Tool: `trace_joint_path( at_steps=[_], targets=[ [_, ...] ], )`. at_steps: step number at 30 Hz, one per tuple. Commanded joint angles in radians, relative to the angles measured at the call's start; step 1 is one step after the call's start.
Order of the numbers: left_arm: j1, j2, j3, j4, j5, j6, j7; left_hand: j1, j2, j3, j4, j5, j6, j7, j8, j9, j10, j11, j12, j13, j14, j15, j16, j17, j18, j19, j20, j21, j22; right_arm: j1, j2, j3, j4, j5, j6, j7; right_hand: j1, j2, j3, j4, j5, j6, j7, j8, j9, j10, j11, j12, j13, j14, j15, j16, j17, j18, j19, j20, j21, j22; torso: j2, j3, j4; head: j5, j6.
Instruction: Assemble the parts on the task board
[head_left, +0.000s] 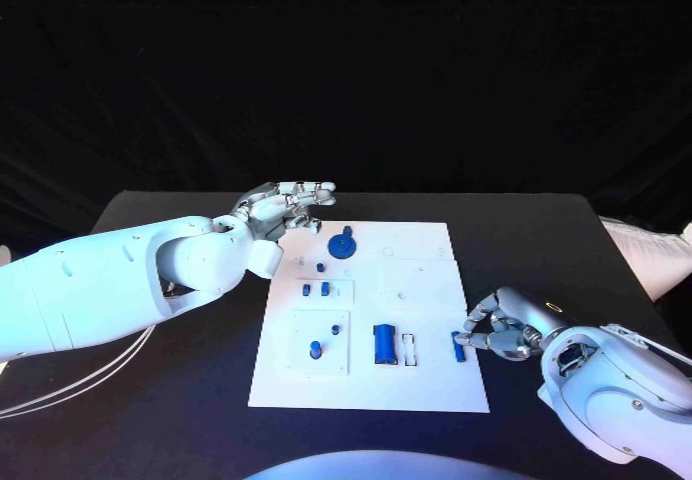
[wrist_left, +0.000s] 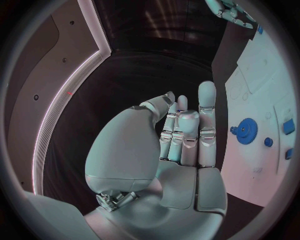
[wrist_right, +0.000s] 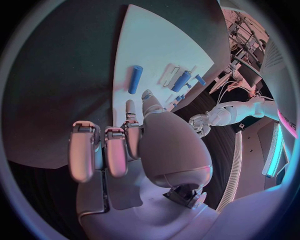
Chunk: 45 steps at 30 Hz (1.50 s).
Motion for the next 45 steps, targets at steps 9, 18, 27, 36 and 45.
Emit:
trace_joint_path(
  at_steps=[9,18,27,36,45],
  targets=[
    [0.0,0.001,0.0,0.002,-0.003,0.019,0.004,0.004,0.009,-0.004,-0.004,0.001,-0.004,0.001,-0.003,0.0,-0.008,-0.003,0.005,0.001,-0.006,0.003,-0.004,-0.001,0.014,-0.006,0.002,-0.007,-0.001,-0.023,0.034,-0.002,-0.029,-0.041,0.079,-0.016,-0.02,-0.008,0.002,0.016,-0.014,0.015,0.001,-0.015,-0.007,0.005,0.003,-0.009,-0.084,0.09,0.007,0.002,0.192,-0.017,0.017,0.007,0.006,0.031,0.001,-0.0002,0.0015,0.003,-0.005],
    [0.0,0.0,0.0,0.001,-0.003,0.019,0.004,0.004,0.009,-0.004,-0.004,0.001,-0.004,0.001,-0.003,0.0,-0.008,-0.003,0.005,0.001,-0.006,0.003,-0.004,-0.001,0.014,-0.006,0.002,-0.007,-0.001,-0.027,0.045,-0.002,-0.033,-0.05,0.097,-0.023,-0.027,-0.01,0.004,0.021,-0.015,0.022,0.0,-0.017,-0.009,0.006,0.002,-0.009,-0.083,0.09,0.007,0.003,0.192,-0.017,0.017,0.007,0.006,0.03,0.0,-0.0006,0.0007,0.005,-0.007],
    [0.0,0.0,0.0,0.002,-0.003,0.021,0.003,0.004,0.01,-0.004,-0.005,0.001,-0.004,0.001,-0.003,0.0,-0.008,-0.003,0.006,0.001,-0.006,0.003,-0.003,-0.001,0.014,-0.005,0.002,-0.007,-0.001,-0.032,0.081,-0.002,-0.047,-0.137,0.133,-0.036,-0.015,-0.026,0.016,0.014,-0.047,0.041,-0.006,-0.021,-0.011,0.007,-0.002,-0.01,-0.082,0.09,0.003,0.003,0.193,-0.017,0.017,0.004,0.007,0.032,0.0,0.0002,0.0014,0.005,-0.008],
    [0.0,-0.001,0.0,0.002,-0.003,0.02,0.002,0.004,0.01,-0.004,-0.005,0.001,-0.004,0.001,-0.003,0.0,-0.008,-0.003,0.006,0.001,-0.006,0.003,-0.003,-0.001,0.014,-0.005,0.002,-0.007,-0.001,-0.039,0.108,-0.003,-0.057,-0.246,0.226,-0.065,0.055,-0.019,0.069,-0.03,-0.082,0.055,-0.012,-0.029,-0.016,0.004,-0.009,-0.014,-0.082,0.09,-0.003,0.004,0.196,-0.018,0.019,0.0,0.01,0.038,0.0,-0.0013,0.001,0.008,-0.012],
    [0.0,-0.001,0.0,0.003,-0.005,0.021,0.002,0.004,0.01,-0.004,-0.005,0.001,-0.004,0.001,-0.003,0.0,-0.008,-0.003,0.006,0.001,-0.006,0.003,-0.003,-0.001,0.014,-0.005,0.002,-0.007,-0.001,-0.041,0.117,-0.003,-0.061,-0.28,0.259,-0.08,0.115,0.001,0.157,-0.089,-0.097,0.069,-0.014,-0.036,-0.02,0.002,-0.012,-0.019,-0.082,0.091,-0.005,0.008,0.202,-0.02,0.02,-0.004,0.013,0.044,-0.001,-0.0003,0.001,0.008,-0.013]
  ],
)
